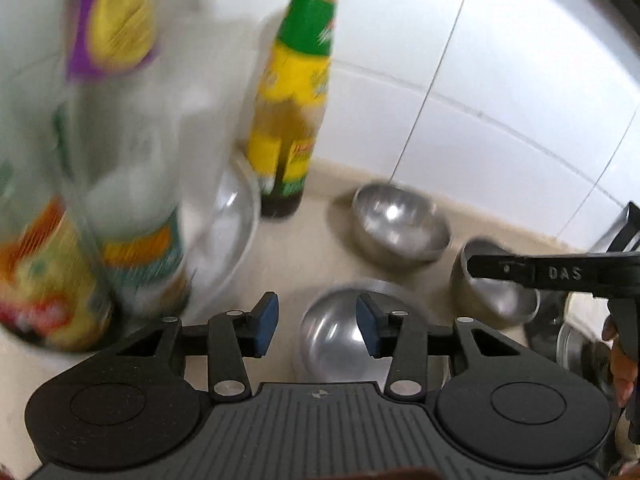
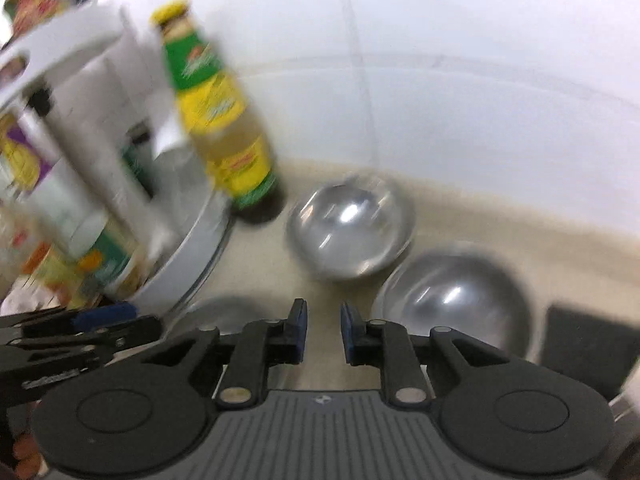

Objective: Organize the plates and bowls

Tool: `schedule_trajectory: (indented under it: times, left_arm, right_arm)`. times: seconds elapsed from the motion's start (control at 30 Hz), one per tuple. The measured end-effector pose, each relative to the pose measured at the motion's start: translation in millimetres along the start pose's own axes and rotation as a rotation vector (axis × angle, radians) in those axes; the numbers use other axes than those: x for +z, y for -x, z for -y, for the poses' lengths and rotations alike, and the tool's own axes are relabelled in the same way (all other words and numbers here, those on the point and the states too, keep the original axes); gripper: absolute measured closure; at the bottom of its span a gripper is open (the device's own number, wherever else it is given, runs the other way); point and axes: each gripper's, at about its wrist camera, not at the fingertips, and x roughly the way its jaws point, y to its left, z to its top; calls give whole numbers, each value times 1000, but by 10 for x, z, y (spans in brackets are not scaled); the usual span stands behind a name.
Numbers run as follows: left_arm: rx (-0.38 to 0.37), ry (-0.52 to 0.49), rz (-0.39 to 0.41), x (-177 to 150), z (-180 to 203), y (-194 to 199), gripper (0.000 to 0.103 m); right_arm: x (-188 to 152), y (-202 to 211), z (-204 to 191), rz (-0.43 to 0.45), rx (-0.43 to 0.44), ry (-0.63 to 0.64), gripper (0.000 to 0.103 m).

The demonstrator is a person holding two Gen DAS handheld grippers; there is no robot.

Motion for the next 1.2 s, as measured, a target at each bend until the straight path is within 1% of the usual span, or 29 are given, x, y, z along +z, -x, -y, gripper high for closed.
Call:
schedule_trajectory:
  times: [0.07,0.17,0.23,0.33,0.47,0.53,0.57,0.63,0.67,0.7,0.77,0.87,0.97,1.1,1.2]
  left_arm:
    - [-9,-29,6,174,120,-116,49]
    - [-29,-32,-26,401,262,-375,48]
    - [-19,-34,-45,508,333,-558,48]
    - [0,-55,-79,611,437,-839,48]
    - [2,-40,-157,636,465,-1225,51]
    - [5,-49,-178,612,480,-1345,58]
    - [-2,-55,-191,595,488,-1403,64]
    - [9,-59,-201,571,485,-1473,69]
    - [13,-59,-202,571,468,-1488,74]
    - [13,-50,-199,571,450,-1481,76]
    - [8,-44,-189,581,456,-1424,76]
    - [13,-67,-136,614,477,-1248,76]
    - [-1,-60,-107,689,443,-1083,76]
    - [-23,-57,-66,684,400,-746,76]
    - [-41,-70,-40,623,374,-440,75]
  right_arm:
    - [189,-116,105,10,-64,12,83]
    - [408,-367,314,-23,-98,-30,83]
    - [480,-501,397,-43,-86,-51,83]
    - [534,-717,446,-100,-65,-51,83]
    - [544,-943,477,-158,-35,-58,83]
    - [530,-996,481,-164,-12,-57,88]
    - [523,-1009,472,-167,1,-58,92]
    - [526,-1002,465,-167,-4,-64,92]
    - [523,-989,453,-165,-7,-60,92]
    - [528,-984,455,-167,-5,-65,92]
    - [534,-931,466,-155,4,-87,93]
    - [585,-809,466,-128,14,-102,94]
    - [650,-607,426,-90,26,-102,94]
    - [682,-315,309,-47,46,-89,94]
    - [623,-77,209,-44,69,-82,94]
